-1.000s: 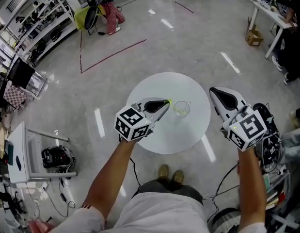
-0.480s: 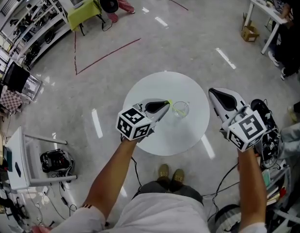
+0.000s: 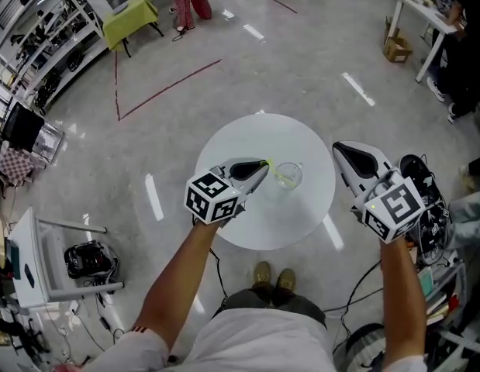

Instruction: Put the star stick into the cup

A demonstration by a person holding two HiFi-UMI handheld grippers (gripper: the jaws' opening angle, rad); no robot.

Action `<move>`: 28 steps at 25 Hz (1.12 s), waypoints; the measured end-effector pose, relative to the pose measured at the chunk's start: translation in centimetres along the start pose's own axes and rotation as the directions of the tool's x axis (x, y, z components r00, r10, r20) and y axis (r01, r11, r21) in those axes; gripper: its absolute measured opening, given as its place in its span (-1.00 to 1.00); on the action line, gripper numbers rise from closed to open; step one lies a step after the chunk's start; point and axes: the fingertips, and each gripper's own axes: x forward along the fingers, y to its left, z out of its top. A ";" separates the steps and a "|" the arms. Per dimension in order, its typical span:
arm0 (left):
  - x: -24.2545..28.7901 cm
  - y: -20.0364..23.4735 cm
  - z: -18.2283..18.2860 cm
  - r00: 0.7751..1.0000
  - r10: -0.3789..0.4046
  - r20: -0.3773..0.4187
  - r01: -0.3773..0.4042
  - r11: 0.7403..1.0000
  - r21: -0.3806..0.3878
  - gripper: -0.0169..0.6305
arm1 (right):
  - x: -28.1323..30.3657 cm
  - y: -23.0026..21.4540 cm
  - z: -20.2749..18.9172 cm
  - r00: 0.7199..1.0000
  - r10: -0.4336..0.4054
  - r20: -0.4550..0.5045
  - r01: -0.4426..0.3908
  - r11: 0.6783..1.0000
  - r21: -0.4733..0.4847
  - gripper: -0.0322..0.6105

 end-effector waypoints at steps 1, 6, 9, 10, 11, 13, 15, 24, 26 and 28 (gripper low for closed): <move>0.0 0.2 0.0 1.000 0.005 0.002 -0.005 1.000 0.001 -0.86 | 0.0 0.0 -0.1 1.000 0.000 -0.001 0.000 1.000 0.001 -0.87; -0.3 1.3 -0.3 0.999 0.040 0.005 -0.040 0.999 -0.006 -0.86 | 0.3 -0.1 -0.1 1.000 0.000 -0.001 0.000 1.000 0.003 -0.87; -0.4 1.9 -0.5 0.998 0.062 -0.001 -0.062 0.998 -0.008 -0.86 | 0.3 -0.2 -0.1 1.000 0.001 -0.001 -0.001 1.000 0.004 -0.87; -0.5 2.1 -0.6 0.998 0.068 -0.004 -0.068 0.998 -0.007 -0.86 | 0.3 -0.2 -0.2 1.000 0.002 -0.001 -0.002 1.000 0.004 -0.86; -0.5 2.3 -0.7 0.997 0.074 -0.007 -0.074 0.997 -0.006 -0.85 | 0.4 -0.1 -0.2 1.000 0.003 -0.002 -0.002 1.000 0.004 -0.86; -0.7 2.6 -0.9 0.996 0.085 -0.012 -0.085 0.996 -0.004 -0.85 | 0.4 -0.1 -0.3 1.000 0.003 -0.003 -0.003 1.000 0.004 -0.87; -0.9 2.8 -1.1 0.995 0.094 -0.020 -0.094 0.996 -0.001 -0.84 | 0.5 -0.1 -0.2 1.000 0.003 -0.004 -0.003 1.000 0.005 -0.86; -1.4 3.4 -2.2 0.991 0.126 -0.047 -0.126 0.992 0.005 -0.46 | 0.7 0.1 -0.3 1.000 0.013 -0.005 -0.013 1.000 0.003 -0.86; -1.6 3.5 -2.3 0.990 0.133 -0.050 -0.133 0.991 0.009 -0.42 | 0.7 0.2 -0.3 1.000 0.015 -0.005 -0.015 1.000 0.001 -0.86; -1.9 3.6 -2.5 0.988 0.142 -0.054 -0.141 0.990 0.015 -0.37 | 0.7 0.4 -0.3 1.000 0.016 -0.004 -0.016 1.000 0.000 -0.87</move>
